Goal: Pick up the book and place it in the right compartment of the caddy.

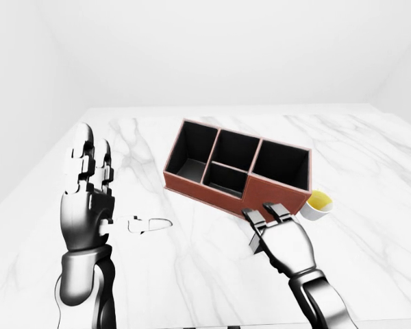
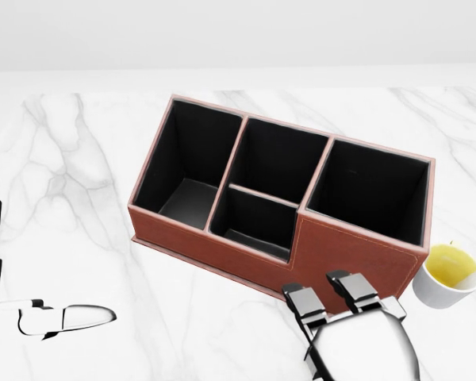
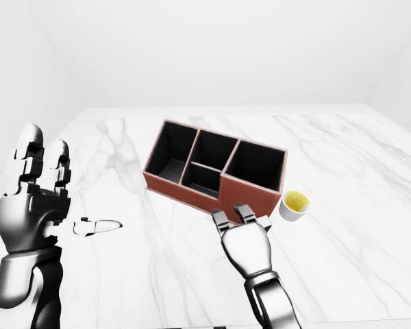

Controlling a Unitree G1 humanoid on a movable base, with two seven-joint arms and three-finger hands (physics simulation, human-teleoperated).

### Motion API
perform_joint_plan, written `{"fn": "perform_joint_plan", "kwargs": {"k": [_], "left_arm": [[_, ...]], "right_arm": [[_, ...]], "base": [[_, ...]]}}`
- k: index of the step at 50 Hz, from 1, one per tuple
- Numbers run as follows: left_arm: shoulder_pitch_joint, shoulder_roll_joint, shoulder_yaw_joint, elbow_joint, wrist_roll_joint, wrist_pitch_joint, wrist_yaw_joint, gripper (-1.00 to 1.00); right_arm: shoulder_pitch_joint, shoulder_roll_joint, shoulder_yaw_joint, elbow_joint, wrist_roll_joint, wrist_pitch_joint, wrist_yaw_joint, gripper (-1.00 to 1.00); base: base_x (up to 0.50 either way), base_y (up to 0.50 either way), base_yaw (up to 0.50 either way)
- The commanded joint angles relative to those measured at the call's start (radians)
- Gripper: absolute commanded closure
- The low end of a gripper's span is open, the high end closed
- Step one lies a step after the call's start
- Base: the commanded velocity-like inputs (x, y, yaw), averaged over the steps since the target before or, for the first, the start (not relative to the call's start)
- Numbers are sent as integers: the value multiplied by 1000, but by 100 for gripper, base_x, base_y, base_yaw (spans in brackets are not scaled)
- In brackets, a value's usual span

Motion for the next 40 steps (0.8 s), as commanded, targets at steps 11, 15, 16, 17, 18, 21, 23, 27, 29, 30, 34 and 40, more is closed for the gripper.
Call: {"fn": "perform_joint_plan", "kwargs": {"k": [11, 15, 16, 17, 18, 21, 23, 27, 29, 30, 34, 40], "left_arm": [[-1, 0, -11, 12, 12, 0, 2, -100], [-1, 0, -12, 11, 13, 0, 3, -100], [0, -1, -14, 14, 15, 0, 2, -100], [0, -1, -14, 15, 16, 0, 2, -100], [0, -1, -13, 18, 16, 0, 3, -100], [2, -1, -12, 17, 15, 0, 3, -100], [6, -2, -15, 12, 17, 0, 3, -100], [5, -3, -15, 12, 18, 0, 3, -100], [6, -3, -16, 15, 19, 0, 3, -100], [6, -3, -18, 14, 20, 0, 3, -100], [5, -4, -20, 14, 21, 0, 5, -100], [10, -5, -20, 8, 20, 0, 4, -100]], "right_arm": [[-30, -13, -63, 81, 7, 0, -40, -49], [-31, -10, -72, 89, 3, 0, -47, -49], [-33, -9, -74, 92, 4, 0, -48, -49], [-33, -9, -76, 94, 5, 0, -48, -48], [-33, -10, -79, 95, 7, 0, -48, -48], [-39, -7, -83, 105, 7, 0, -49, -48], [-46, -4, -82, 115, 2, 0, -53, -44], [-55, 1, -77, 128, -6, 0, -57, -40], [-55, 0, -74, 131, -10, 0, -60, -38], [-53, -1, -72, 130, -8, 0, -61, -32], [-46, -7, -75, 126, -5, 0, -64, -25], [-39, -12, -80, 141, -16, 0, -81, -24]], "base": [[0, 0, 0], [0, 0, 0], [0, 0, 0], [0, 0, 0], [0, 0, 0], [0, 0, 0], [0, 0, 0], [0, 0, 0], [0, 0, 0], [0, 0, 0], [0, 0, 0], [0, 0, 0]]}}
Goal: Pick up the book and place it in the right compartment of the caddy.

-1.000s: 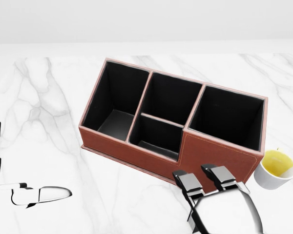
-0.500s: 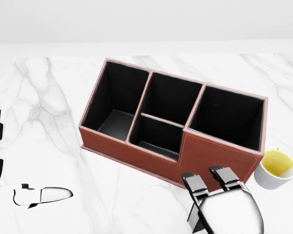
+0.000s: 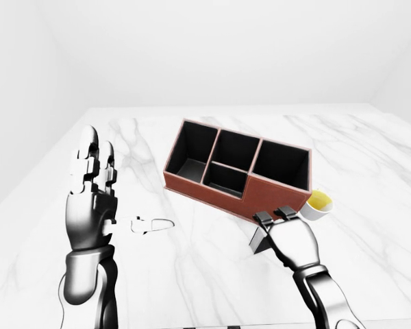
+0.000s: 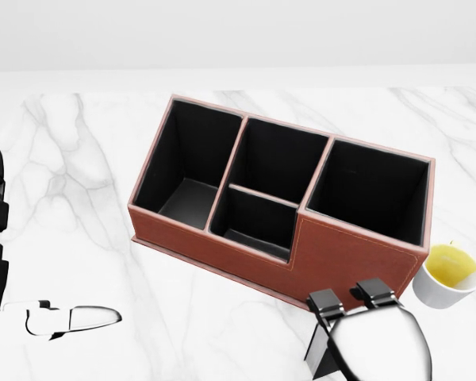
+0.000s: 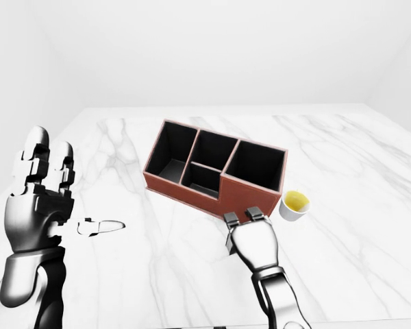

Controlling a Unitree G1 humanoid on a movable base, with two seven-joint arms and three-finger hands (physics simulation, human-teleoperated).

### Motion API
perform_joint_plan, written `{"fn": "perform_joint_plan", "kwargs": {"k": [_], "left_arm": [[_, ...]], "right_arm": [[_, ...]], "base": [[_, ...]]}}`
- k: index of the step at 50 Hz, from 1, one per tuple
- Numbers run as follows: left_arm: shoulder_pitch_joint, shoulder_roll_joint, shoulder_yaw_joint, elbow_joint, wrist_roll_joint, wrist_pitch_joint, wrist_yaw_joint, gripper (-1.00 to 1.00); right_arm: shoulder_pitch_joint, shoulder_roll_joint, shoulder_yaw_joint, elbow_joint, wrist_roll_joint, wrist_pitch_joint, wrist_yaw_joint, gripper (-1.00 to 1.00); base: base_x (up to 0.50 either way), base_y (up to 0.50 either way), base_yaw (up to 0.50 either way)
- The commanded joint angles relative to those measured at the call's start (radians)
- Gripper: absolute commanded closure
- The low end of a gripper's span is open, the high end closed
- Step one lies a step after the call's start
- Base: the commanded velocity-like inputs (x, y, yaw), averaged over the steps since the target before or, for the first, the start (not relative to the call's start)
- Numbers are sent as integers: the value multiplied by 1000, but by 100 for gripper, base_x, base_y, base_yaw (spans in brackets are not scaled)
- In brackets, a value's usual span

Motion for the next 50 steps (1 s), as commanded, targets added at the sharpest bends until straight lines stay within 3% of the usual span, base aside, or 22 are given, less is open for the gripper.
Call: {"fn": "perform_joint_plan", "kwargs": {"k": [1, 27, 50], "left_arm": [[5, -2, -3, -3, 2, 0, 0, -100], [28, -10, -12, -9, 9, 0, -2, -100], [42, -14, -6, -16, 6, 0, -9, -100]], "right_arm": [[3, -5, -6, 24, -12, 0, -21, -24], [7, -8, -31, 70, -8, 0, -45, -23], [-62, -14, 27, 151, -41, 0, -77, -24]], "base": [[0, 0, 0], [0, 0, 0], [0, 0, 0]]}}
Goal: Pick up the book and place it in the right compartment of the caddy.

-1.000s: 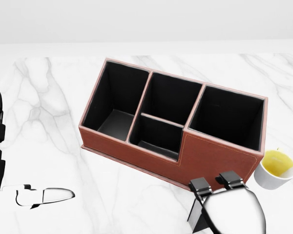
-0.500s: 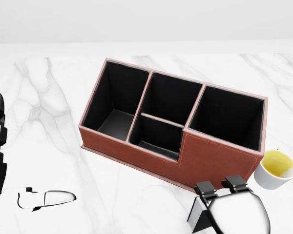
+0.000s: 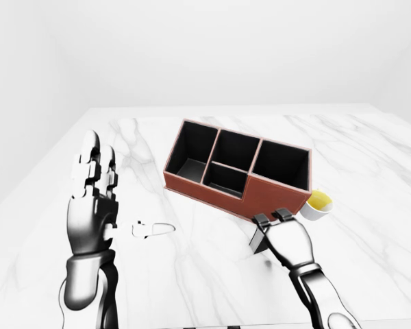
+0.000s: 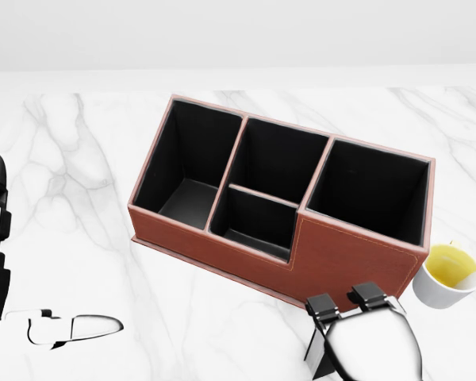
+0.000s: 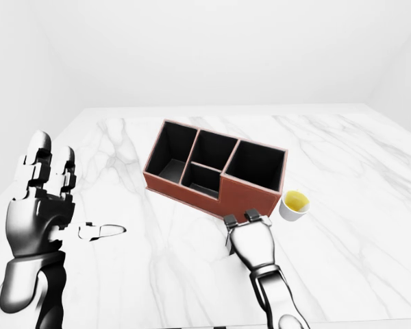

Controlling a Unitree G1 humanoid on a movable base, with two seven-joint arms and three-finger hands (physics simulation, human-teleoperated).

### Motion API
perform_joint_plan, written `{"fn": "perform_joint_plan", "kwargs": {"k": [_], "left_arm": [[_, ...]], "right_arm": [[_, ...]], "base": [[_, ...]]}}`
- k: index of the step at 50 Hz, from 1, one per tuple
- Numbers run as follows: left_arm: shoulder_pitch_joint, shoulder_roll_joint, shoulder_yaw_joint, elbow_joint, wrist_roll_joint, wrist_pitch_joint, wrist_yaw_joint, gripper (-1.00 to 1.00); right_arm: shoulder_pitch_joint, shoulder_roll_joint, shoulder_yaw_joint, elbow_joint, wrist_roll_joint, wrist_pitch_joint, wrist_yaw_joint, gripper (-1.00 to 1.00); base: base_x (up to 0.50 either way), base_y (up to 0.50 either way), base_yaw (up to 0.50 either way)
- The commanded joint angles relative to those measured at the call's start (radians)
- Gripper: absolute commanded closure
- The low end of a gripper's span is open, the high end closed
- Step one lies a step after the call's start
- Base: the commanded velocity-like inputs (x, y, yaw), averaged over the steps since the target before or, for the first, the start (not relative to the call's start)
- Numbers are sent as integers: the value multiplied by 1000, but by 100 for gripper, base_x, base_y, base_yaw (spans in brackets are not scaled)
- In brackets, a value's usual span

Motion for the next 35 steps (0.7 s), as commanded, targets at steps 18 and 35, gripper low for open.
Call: {"fn": "perform_joint_plan", "kwargs": {"k": [18, 35], "left_arm": [[13, -5, 7, 3, 0, 0, -4, -100], [24, -8, 3, 1, 0, 0, -5, -100]], "right_arm": [[-117, -16, -12, 195, -5, 0, -34, -25], [-104, -31, 14, 240, -10, 0, -56, 100]], "base": [[0, 0, 0], [0, 0, 0]]}}
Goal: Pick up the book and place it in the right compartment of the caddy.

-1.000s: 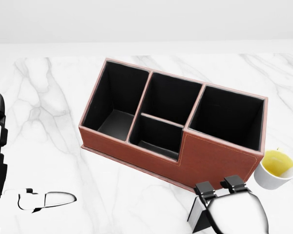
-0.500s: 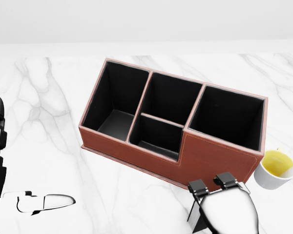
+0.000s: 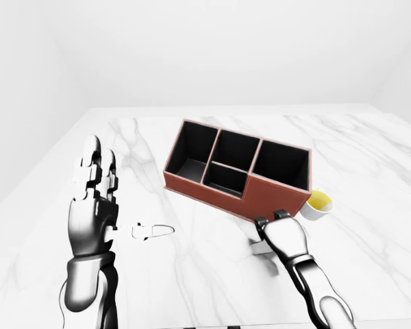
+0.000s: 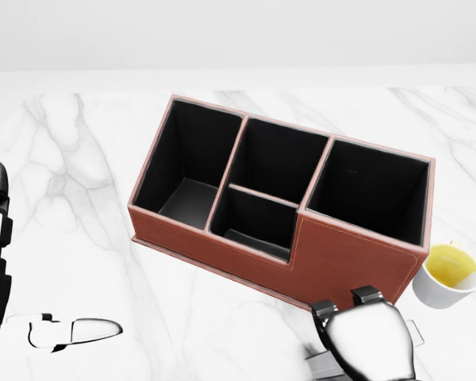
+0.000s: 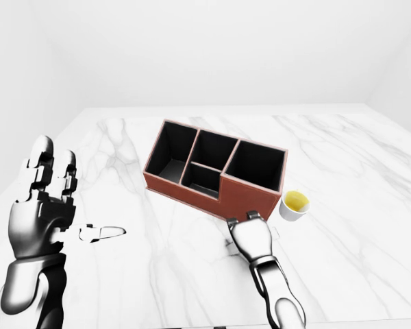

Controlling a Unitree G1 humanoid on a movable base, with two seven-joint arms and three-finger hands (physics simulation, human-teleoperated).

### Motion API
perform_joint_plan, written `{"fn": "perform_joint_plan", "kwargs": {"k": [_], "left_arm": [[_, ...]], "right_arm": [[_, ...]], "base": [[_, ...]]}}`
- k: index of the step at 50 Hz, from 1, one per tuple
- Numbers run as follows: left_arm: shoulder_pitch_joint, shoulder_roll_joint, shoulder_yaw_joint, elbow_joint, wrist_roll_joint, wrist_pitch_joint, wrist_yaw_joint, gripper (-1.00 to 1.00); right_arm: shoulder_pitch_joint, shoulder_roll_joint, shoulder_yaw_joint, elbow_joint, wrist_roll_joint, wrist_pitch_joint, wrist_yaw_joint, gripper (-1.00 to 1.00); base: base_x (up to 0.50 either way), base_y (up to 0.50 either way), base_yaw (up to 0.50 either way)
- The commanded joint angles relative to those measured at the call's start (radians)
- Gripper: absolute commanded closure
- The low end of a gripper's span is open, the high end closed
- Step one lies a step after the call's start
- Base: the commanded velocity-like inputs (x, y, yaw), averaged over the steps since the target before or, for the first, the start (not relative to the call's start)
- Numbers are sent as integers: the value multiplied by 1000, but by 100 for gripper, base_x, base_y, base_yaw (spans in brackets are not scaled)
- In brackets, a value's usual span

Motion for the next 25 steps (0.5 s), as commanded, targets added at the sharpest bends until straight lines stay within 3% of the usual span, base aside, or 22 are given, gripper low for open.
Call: {"fn": "perform_joint_plan", "kwargs": {"k": [1, 14, 25], "left_arm": [[7, -2, -2, -14, -1, 0, -1, -100], [9, -4, -8, -24, 2, 0, -3, -100], [17, -6, -7, -20, -1, 0, -8, -100]], "right_arm": [[11, -6, 17, 30, -10, 0, -8, 100], [49, 10, 9, -94, 55, 0, 44, 100], [106, 64, -69, -376, 299, 0, 291, 100]], "base": [[0, 0, 0], [0, 0, 0], [0, 0, 0]]}}
